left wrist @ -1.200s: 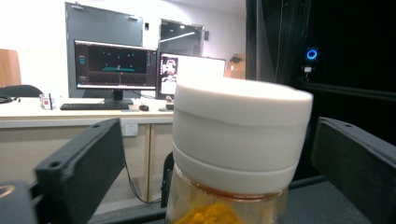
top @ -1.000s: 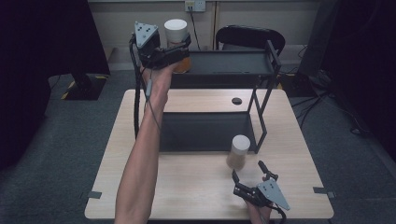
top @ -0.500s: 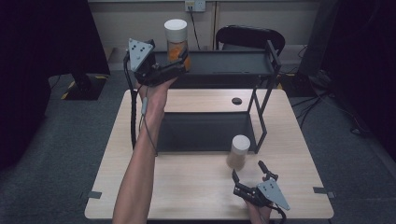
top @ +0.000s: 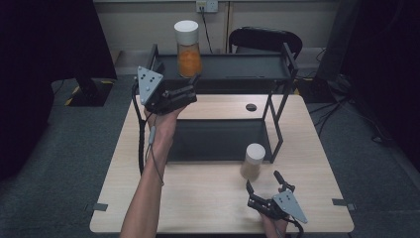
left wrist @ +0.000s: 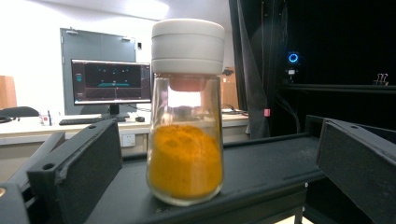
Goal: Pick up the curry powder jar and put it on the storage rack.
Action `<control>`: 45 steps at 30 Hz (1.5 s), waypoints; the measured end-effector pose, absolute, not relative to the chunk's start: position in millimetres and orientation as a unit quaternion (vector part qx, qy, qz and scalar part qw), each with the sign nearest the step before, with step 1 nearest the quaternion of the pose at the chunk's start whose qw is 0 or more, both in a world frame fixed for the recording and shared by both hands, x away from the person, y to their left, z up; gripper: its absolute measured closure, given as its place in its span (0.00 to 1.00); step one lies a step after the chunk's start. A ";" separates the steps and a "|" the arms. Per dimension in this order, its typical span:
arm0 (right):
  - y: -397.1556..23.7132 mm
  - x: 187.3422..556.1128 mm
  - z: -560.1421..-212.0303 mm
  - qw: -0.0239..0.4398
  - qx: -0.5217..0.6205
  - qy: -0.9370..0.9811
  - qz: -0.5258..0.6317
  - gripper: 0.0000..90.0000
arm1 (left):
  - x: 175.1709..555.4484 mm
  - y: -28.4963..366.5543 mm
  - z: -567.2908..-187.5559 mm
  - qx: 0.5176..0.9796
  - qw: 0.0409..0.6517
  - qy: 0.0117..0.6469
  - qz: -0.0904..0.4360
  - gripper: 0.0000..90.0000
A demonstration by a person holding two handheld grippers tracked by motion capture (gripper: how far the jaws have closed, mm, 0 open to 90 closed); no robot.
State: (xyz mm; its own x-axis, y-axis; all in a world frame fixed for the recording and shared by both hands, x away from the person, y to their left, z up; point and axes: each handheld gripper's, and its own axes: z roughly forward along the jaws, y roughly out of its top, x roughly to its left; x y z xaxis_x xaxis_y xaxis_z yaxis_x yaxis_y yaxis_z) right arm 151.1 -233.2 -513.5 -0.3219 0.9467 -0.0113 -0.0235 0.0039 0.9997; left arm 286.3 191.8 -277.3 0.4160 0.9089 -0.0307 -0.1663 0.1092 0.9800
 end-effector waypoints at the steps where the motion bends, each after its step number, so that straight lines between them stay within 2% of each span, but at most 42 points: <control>1: -233.2 151.1 -513.5 0.419 0.404 0.571 0.579 0.02 | 282.3 190.7 -281.0 0.525 0.655 0.351 0.416 0.00; 17: -233.1 151.0 -513.5 0.419 0.404 0.571 0.578 0.02 | 250.9 189.9 -323.1 0.544 0.659 0.328 0.403 0.00; 35: -233.1 151.0 -513.4 0.419 0.404 0.571 0.578 0.02 | 206.4 219.7 -370.2 0.515 0.657 0.383 0.395 0.00; 45: -232.5 150.8 -513.5 0.420 0.405 0.570 0.578 0.02 | 192.4 215.2 -402.3 0.510 0.637 0.409 0.409 0.00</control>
